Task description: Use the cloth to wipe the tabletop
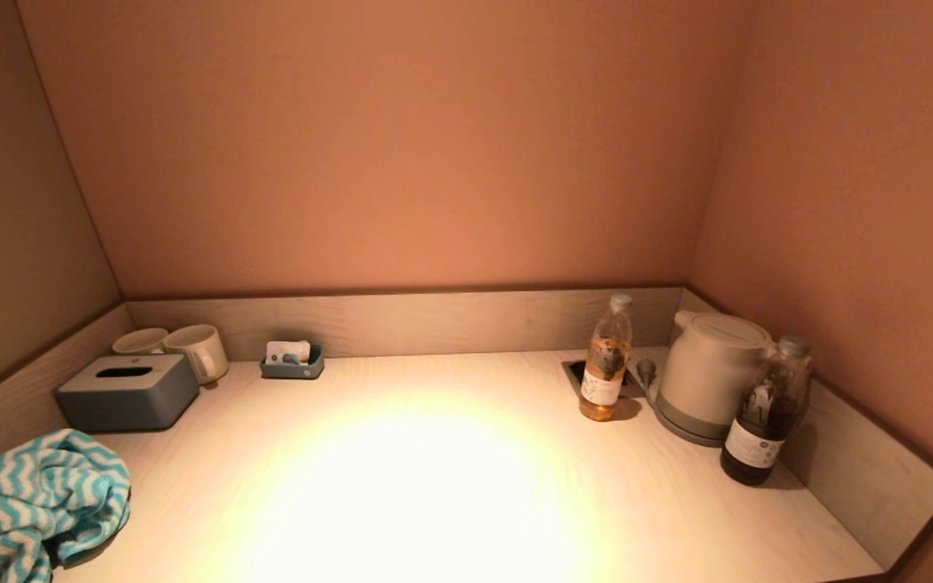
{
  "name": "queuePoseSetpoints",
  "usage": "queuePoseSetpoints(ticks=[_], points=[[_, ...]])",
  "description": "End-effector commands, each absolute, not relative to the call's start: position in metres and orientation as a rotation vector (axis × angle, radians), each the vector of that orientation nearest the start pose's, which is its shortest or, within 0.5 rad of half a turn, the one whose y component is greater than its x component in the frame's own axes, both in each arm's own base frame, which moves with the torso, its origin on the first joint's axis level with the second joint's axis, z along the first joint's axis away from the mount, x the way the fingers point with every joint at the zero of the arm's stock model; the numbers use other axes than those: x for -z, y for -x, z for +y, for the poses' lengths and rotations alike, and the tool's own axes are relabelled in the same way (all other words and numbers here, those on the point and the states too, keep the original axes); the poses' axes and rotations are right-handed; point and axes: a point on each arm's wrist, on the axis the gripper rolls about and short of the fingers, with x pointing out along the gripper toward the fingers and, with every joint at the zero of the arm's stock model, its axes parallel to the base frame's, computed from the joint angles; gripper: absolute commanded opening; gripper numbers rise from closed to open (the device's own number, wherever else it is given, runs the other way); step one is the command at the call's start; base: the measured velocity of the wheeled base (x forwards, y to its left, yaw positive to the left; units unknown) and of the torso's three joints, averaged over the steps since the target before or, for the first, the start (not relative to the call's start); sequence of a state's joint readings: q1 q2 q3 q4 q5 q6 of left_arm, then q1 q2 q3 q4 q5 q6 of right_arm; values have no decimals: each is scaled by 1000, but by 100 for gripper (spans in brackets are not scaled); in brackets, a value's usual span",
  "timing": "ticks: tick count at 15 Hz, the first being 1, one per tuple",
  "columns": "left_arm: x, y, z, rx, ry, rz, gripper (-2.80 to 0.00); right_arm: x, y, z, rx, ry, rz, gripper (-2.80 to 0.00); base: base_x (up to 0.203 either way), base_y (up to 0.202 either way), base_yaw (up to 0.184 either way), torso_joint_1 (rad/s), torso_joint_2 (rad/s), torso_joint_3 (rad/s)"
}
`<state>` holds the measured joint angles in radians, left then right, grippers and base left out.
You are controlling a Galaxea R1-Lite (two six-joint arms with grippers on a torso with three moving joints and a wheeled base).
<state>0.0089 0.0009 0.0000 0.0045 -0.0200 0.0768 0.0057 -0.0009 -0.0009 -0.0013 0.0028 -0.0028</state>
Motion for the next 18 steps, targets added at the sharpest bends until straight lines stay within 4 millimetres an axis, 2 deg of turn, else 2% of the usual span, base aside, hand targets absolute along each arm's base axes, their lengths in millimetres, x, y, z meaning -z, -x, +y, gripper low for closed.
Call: queuePoseSetpoints(ticks=[1, 18], points=[[-75, 23, -1, 13, -75, 7, -280, -76, 23, 0, -9, 3, -3, -280, 0, 0, 0, 0, 0, 0], [-75, 23, -1, 11, -64, 4, -280, -76, 23, 0, -9, 2, -2, -280, 0, 0, 0, 0, 0, 0]])
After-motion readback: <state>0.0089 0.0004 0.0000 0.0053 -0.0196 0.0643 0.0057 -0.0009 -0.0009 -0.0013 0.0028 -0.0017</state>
